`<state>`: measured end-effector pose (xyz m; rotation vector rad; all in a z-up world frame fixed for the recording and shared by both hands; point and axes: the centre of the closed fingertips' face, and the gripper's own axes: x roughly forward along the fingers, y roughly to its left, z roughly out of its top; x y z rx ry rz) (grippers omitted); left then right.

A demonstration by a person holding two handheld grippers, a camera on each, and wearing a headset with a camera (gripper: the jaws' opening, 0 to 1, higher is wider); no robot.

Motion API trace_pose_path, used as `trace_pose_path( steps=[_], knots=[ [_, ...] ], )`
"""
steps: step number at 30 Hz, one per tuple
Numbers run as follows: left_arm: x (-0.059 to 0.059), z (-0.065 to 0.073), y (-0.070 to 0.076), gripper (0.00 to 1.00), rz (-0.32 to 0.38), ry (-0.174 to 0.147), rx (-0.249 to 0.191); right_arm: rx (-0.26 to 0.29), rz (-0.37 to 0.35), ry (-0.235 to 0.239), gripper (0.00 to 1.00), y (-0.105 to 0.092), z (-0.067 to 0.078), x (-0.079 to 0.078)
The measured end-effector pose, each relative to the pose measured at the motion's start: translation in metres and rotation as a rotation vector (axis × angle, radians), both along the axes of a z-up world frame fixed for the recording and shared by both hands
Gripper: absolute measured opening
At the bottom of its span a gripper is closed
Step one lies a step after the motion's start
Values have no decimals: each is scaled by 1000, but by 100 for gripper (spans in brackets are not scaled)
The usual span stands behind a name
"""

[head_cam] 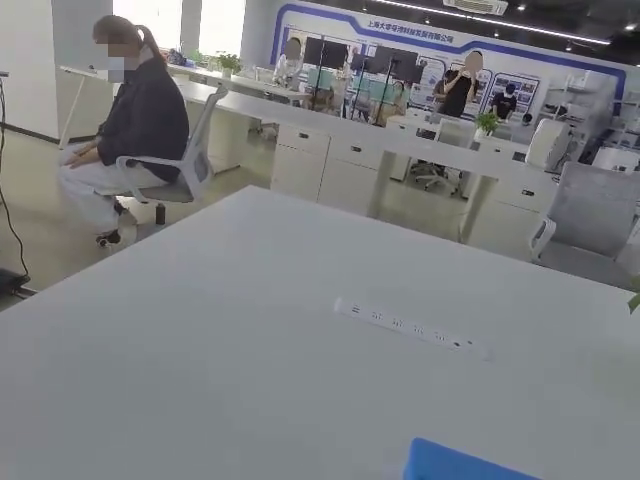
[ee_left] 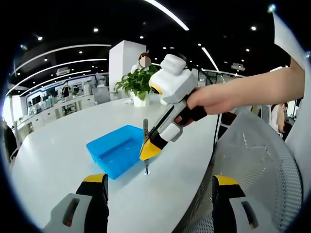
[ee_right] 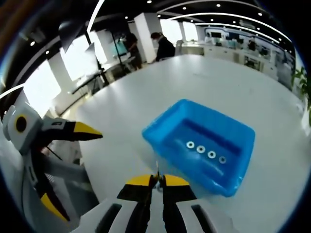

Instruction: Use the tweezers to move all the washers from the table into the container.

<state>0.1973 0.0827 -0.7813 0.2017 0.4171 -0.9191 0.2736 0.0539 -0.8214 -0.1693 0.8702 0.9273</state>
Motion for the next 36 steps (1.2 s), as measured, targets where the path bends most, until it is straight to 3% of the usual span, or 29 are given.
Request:
trace_pose_path(
  steps=[10,18,21,27,36],
  knots=[
    [0,-1,0,90,2,5,1,-29,40,-27,5,5,-1,-5],
    [0,-1,-1,90,-1,6,0,-73,117,-128,6,9,-3,-14],
    [-1,-1,-1,90,-3,7,-1,-80,108,-157,4,5,-4,-11],
    [-1,-1,-2,90,-8,9,-3,-7,37,-109,4,1,1,-7],
    [-2,-2,-2,90,-13,10,-2,32,48,-138,4,5,31,5]
  ],
)
